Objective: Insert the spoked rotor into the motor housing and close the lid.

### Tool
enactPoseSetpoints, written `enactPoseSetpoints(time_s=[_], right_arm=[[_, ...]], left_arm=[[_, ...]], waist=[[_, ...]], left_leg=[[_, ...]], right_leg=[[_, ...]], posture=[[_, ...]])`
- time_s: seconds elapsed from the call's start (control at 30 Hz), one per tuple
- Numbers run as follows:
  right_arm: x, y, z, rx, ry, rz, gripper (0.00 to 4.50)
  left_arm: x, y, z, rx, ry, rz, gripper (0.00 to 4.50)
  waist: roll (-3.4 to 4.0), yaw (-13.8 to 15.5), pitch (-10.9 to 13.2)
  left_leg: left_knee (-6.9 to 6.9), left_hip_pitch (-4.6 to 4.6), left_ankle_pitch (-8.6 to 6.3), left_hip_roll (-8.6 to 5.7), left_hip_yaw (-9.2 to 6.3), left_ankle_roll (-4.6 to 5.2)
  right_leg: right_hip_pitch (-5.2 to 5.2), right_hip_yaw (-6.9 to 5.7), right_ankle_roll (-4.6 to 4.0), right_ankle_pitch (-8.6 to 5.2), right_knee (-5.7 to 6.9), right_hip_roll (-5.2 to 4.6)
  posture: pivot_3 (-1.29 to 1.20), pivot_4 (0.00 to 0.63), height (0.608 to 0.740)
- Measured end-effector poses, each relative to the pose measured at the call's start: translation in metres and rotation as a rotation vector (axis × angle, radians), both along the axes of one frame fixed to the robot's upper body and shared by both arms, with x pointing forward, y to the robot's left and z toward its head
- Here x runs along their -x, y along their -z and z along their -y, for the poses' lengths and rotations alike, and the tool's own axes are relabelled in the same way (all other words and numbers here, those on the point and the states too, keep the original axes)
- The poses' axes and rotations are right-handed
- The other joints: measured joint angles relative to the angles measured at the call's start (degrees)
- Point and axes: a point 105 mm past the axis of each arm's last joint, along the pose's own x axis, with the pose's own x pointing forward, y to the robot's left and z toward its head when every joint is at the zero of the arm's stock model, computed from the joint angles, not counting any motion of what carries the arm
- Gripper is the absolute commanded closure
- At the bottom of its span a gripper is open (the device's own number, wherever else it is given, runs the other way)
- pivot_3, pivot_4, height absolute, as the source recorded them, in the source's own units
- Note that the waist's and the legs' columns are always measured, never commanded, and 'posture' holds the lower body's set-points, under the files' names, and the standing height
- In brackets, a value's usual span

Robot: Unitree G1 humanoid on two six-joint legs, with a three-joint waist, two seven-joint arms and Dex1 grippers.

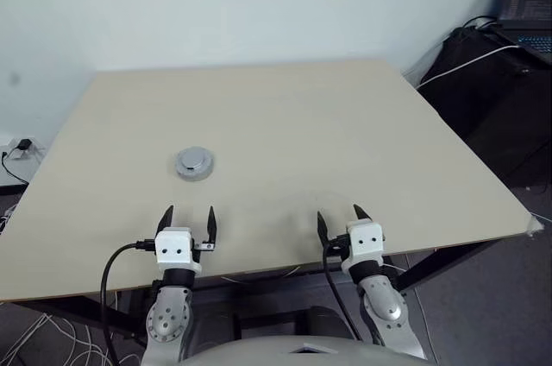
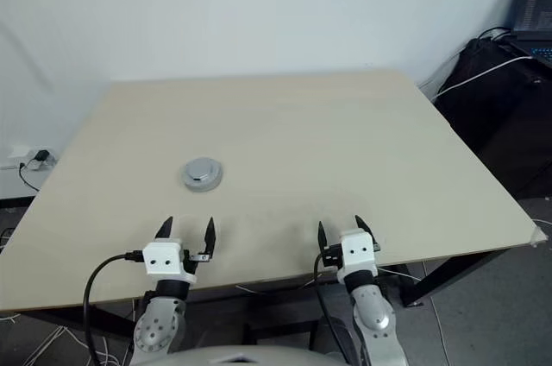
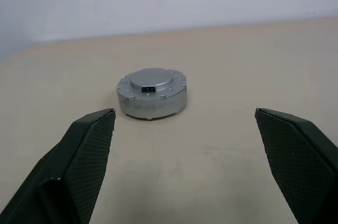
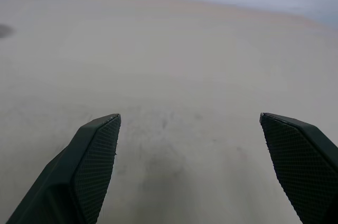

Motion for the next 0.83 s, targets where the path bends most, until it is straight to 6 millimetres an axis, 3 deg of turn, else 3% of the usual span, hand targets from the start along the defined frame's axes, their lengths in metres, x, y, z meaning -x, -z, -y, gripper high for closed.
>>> enactPoseSetpoints(time_s=[0.83], right_arm=[[-0.0025, -0.0034, -0.0004, 0.001, 0.002, 0.001, 0.00]], left_arm=[[-0.0057, -0.0038, 0.0076, 0.012, 0.007, -0.005, 0.01]], waist=[[0.05, 0.00, -0.05]], left_leg=[[0.05, 0.06, 0.00, -0.06, -0.01, 0.00]], right_leg=[[0.04, 0.01, 0.00, 0.00, 0.07, 0.02]], posture=[[0.00, 0.000, 0.740]])
